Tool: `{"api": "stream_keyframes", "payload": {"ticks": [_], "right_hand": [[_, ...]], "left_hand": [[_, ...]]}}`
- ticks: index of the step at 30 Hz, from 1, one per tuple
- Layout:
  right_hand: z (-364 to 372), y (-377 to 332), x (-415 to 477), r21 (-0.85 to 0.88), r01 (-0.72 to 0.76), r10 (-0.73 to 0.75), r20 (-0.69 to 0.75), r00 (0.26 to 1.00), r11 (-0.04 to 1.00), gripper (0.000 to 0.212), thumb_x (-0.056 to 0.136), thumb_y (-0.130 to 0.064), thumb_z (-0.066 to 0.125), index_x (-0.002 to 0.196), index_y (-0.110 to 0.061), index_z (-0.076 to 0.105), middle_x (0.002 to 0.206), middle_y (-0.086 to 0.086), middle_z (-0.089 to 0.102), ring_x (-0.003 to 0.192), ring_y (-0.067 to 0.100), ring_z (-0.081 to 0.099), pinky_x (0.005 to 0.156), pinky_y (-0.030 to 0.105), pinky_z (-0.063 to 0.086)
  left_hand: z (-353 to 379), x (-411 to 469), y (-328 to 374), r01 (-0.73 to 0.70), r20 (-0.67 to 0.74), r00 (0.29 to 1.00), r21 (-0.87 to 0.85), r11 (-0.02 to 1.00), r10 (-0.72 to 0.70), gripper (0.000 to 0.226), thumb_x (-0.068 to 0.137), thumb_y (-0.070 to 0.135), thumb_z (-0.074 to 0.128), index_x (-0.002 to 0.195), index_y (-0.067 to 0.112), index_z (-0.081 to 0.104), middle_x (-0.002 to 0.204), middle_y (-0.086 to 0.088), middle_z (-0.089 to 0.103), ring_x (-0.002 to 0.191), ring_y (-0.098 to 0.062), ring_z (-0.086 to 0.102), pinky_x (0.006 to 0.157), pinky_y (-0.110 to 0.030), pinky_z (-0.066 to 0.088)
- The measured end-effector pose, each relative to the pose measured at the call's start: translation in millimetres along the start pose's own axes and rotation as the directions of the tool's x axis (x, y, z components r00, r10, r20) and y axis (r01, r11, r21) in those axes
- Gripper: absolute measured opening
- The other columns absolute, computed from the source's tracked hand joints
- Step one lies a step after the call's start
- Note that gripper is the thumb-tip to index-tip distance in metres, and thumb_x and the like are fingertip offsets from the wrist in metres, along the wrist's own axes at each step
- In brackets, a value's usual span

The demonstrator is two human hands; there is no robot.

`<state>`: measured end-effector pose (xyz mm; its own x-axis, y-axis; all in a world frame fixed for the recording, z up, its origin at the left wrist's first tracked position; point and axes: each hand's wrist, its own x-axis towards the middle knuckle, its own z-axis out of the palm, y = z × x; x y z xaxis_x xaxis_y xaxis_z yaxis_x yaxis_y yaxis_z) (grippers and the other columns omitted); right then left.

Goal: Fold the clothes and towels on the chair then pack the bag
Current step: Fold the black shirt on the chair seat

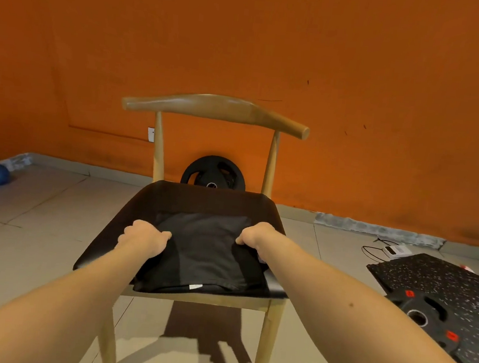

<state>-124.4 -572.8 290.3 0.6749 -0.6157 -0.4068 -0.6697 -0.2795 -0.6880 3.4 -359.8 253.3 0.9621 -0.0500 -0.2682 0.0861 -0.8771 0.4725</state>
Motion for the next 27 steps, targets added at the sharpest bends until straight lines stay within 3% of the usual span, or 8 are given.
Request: {"api": "stream_keyframes", "payload": {"ticks": [3, 6, 9, 14, 18, 21, 25, 27], "right_hand": [[-3, -5, -4, -0.056, -0.067, 0.072, 0.1, 0.992, 0.996, 0.051, 0.099, -0.023, 0.065, 0.144, -0.005, 0.049, 0.147, 0.014, 0.053, 0.122, 0.03, 0.056, 0.107, 0.038, 0.047], [-1, -2, -4, -0.029, -0.106, 0.109, 0.111, 0.988, 0.994, 0.055, 0.096, -0.03, 0.069, 0.143, -0.008, 0.05, 0.141, 0.012, 0.056, 0.12, 0.031, 0.058, 0.09, 0.037, 0.049], [0, 1, -1, -0.126, 0.071, -0.07, 0.015, 0.997, 0.99, 0.045, 0.094, -0.029, 0.071, 0.13, -0.006, 0.057, 0.123, 0.013, 0.064, 0.108, 0.034, 0.063, 0.088, 0.041, 0.057], [-2, 1, -14, -0.061, 0.257, -0.251, 0.094, 0.964, 0.965, 0.026, 0.099, -0.022, 0.062, 0.122, -0.011, 0.054, 0.111, 0.01, 0.063, 0.09, 0.03, 0.065, 0.053, 0.029, 0.053], [17, 2, -24, 0.091, 0.35, -0.361, 0.166, 0.918, 0.932, 0.019, 0.099, -0.01, 0.063, 0.117, -0.016, 0.061, 0.113, 0.011, 0.07, 0.099, 0.032, 0.07, 0.09, 0.047, 0.06], [43, -3, -42, 0.072, 0.467, -0.472, 0.187, 0.862, 0.881, 0.027, 0.1, -0.011, 0.061, 0.125, -0.022, 0.059, 0.121, 0.004, 0.069, 0.105, 0.027, 0.068, 0.096, 0.049, 0.057], [88, -21, -85, -0.095, 0.678, -0.644, 0.242, 0.726, 0.729, 0.043, 0.102, -0.016, 0.059, 0.143, -0.023, 0.051, 0.136, 0.0, 0.061, 0.12, 0.023, 0.059, 0.104, 0.042, 0.05], [114, -27, -110, -0.145, 0.727, -0.679, 0.274, 0.681, 0.671, 0.047, 0.103, -0.019, 0.058, 0.148, -0.021, 0.045, 0.137, 0.0, 0.059, 0.114, 0.02, 0.06, 0.092, 0.033, 0.053]], "left_hand": [[-1, 7, 6, 0.023, 0.084, 0.996, -0.005, 1.0, -0.022, 0.071, 0.084, 0.051, 0.077, 0.133, 0.004, 0.054, 0.117, -0.016, 0.064, 0.106, -0.036, 0.063, 0.099, -0.048, 0.053], [-14, -5, 14, 0.031, 0.213, 0.977, -0.045, 0.999, -0.02, 0.058, 0.095, 0.034, 0.071, 0.137, 0.0, 0.051, 0.129, -0.018, 0.059, 0.119, -0.037, 0.058, 0.107, -0.046, 0.047], [-22, -19, 16, 0.006, 0.262, 0.964, -0.155, 0.988, 0.035, 0.049, 0.098, 0.027, 0.063, 0.137, 0.0, 0.05, 0.131, -0.02, 0.057, 0.118, -0.037, 0.056, 0.106, -0.044, 0.046], [-36, -38, -10, 0.064, 0.272, 0.961, -0.415, 0.907, 0.056, 0.046, 0.091, 0.023, 0.069, 0.131, 0.004, 0.055, 0.119, -0.015, 0.065, 0.103, -0.033, 0.062, 0.091, -0.041, 0.052], [-45, -57, -41, 0.113, 0.278, 0.959, -0.559, 0.822, 0.058, 0.031, 0.092, 0.018, 0.07, 0.119, 0.005, 0.061, 0.106, -0.013, 0.068, 0.095, -0.031, 0.066, 0.071, -0.036, 0.055], [-51, -75, -68, 0.054, 0.189, 0.979, -0.607, 0.793, 0.079, 0.027, 0.09, 0.019, 0.072, 0.111, 0.006, 0.062, 0.107, -0.016, 0.069, 0.097, -0.034, 0.068, 0.087, -0.044, 0.059], [-63, -104, -112, -0.043, 0.054, 0.994, -0.619, 0.784, 0.098, 0.014, 0.094, 0.019, 0.068, 0.096, 0.014, 0.055, 0.096, -0.009, 0.062, 0.089, -0.025, 0.063, 0.073, -0.034, 0.052], [-73, -121, -139, -0.076, -0.027, 0.997, -0.595, 0.8, 0.074, 0.021, 0.095, 0.02, 0.068, 0.084, 0.016, 0.05, 0.087, -0.007, 0.058, 0.08, -0.021, 0.06, 0.067, -0.031, 0.046]]}}
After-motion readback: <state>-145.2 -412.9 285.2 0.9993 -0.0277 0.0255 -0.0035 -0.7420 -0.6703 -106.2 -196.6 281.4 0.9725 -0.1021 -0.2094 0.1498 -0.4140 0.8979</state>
